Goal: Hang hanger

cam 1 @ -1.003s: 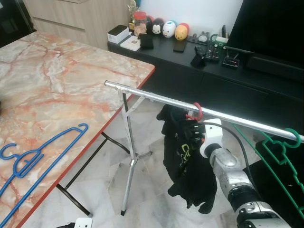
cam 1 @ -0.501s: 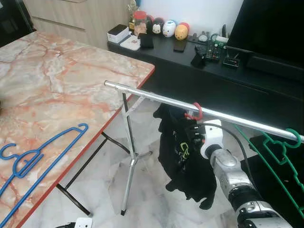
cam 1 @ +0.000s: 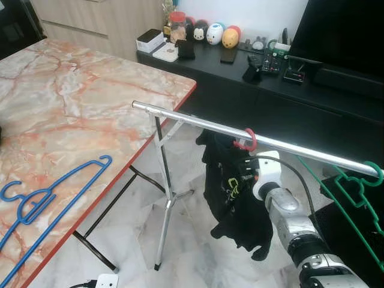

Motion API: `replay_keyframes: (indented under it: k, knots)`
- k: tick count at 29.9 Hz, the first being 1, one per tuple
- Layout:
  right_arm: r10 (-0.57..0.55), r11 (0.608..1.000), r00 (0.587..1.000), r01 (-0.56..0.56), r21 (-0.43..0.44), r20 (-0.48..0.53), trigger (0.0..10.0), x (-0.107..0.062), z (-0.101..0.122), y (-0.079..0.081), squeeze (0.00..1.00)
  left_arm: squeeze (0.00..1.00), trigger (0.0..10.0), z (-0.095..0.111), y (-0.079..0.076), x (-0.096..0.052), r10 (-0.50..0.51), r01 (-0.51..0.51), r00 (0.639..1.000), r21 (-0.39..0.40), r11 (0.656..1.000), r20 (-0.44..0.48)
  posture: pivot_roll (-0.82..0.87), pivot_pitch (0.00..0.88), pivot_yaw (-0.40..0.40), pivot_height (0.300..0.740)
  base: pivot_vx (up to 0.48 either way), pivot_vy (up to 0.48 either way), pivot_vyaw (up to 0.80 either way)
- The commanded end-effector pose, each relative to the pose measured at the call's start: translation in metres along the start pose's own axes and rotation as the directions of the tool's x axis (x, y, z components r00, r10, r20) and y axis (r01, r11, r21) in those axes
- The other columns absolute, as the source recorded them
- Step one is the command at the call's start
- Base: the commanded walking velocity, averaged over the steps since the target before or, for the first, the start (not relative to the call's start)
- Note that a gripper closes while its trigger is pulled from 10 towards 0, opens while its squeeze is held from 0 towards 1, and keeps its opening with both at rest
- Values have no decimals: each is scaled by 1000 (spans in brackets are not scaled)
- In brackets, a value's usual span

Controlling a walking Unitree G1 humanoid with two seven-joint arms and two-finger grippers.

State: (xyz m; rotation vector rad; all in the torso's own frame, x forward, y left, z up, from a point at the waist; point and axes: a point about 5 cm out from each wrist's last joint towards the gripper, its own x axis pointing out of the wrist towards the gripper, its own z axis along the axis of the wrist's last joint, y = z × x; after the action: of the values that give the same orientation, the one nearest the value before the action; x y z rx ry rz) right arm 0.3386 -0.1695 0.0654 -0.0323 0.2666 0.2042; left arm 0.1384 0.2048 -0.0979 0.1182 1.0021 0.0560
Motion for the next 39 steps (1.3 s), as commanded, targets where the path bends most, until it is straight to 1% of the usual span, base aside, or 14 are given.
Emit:
replay_keyframes:
  k: [1,6,11,14,17,20,23,27,29,33,36,39]
  knots:
    - [-7,1000,1000,7,6,24,0,2,5,0,0,0,10000,-14,-17,-3,-56,58,997,33,998,-49,-2,102,2,740,0,0,0]
    - [-41,999,997,41,14,68,0,2,11,-3,0,0,10000,-15,-17,-3,-54,56,997,36,998,-47,-3,103,3,740,0,0,0]
    - [-43,999,992,39,31,116,0,0,16,-3,0,0,10000,-18,-19,-4,-57,59,997,39,997,-51,-2,103,4,740,0,0,0]
    - [-32,999,987,27,35,156,0,0,21,-1,0,0,10000,-20,-30,-5,-67,69,996,42,997,-55,-4,104,4,740,0,0,0]
    - [-31,999,985,26,36,167,0,-1,22,0,0,0,10000,-20,-34,-5,-70,72,996,42,996,-56,-4,104,4,740,0,0,0]
    - [-25,999,978,16,45,205,0,-4,23,3,0,0,10000,-17,-27,-4,-64,66,997,41,997,-52,-6,105,2,740,0,0,0]
    - [-23,999,973,14,40,231,0,-8,23,3,0,0,10000,-17,-26,-4,-63,65,997,41,997,-52,-6,105,2,740,0,0,0]
    - [-24,999,975,17,30,223,0,-15,16,2,0,0,10000,-16,-25,-3,-62,64,997,43,997,-51,-11,106,3,740,0,0,0]
    - [-20,1000,975,15,25,219,0,-16,14,2,0,0,10000,-16,-24,-3,-61,64,997,43,997,-50,-11,106,3,740,0,0,0]
    - [-15,1000,981,14,6,195,0,-23,2,3,0,0,10000,-14,-23,-3,-60,62,997,41,997,-47,-11,105,0,740,0,0,0]
    - [-18,1000,983,17,11,182,0,-31,-8,3,0,0,10000,-14,-22,-3,-59,60,997,41,997,-46,-10,103,-2,740,0,0,0]
    - [-26,1000,985,28,-11,172,0,-37,-16,2,0,0,10000,-13,-21,-3,-56,58,997,40,998,-43,-11,105,-2,740,0,0,0]
